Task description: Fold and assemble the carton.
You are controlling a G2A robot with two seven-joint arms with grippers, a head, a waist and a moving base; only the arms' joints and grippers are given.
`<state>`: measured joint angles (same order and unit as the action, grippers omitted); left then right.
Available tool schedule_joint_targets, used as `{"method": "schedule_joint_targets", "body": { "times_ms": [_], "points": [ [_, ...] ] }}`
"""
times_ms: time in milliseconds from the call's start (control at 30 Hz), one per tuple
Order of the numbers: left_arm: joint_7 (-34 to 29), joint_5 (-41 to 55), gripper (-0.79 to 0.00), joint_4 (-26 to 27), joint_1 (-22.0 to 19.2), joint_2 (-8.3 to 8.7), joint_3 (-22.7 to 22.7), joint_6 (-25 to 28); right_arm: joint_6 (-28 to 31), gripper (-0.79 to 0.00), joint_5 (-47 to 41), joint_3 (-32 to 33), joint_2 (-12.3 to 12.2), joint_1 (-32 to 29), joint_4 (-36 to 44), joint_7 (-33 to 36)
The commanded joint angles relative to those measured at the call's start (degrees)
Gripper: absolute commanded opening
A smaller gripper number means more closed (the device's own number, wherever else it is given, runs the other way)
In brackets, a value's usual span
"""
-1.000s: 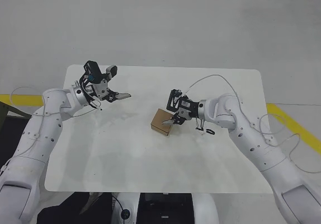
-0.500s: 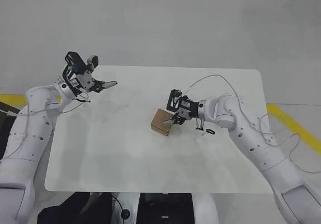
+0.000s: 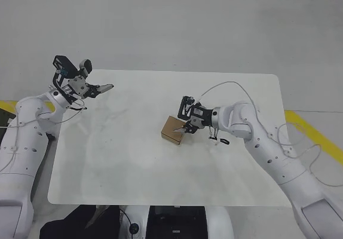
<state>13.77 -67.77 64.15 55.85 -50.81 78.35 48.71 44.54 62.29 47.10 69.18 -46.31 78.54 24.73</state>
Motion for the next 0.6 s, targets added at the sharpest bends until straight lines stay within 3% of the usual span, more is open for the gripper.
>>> {"method": "schedule_joint_targets", "body": {
  "times_ms": [0,267,567],
  "points": [
    [0.0,0.0,0.000,0.0,0.0,0.00,0.0,0.0,0.2,0.000,0.4,0.7,-0.4,-1.3,1.9,0.6],
    [0.0,0.0,0.000,0.0,0.0,0.00,0.0,0.0,-3.6,0.000,5.8,4.7,-2.8,-11.3,13.3,4.3],
    [0.0,0.0,0.000,0.0,0.0,0.00,0.0,0.0,-4.9,0.000,10.6,5.9,-3.7,-16.2,15.4,1.2]
  ]
}}
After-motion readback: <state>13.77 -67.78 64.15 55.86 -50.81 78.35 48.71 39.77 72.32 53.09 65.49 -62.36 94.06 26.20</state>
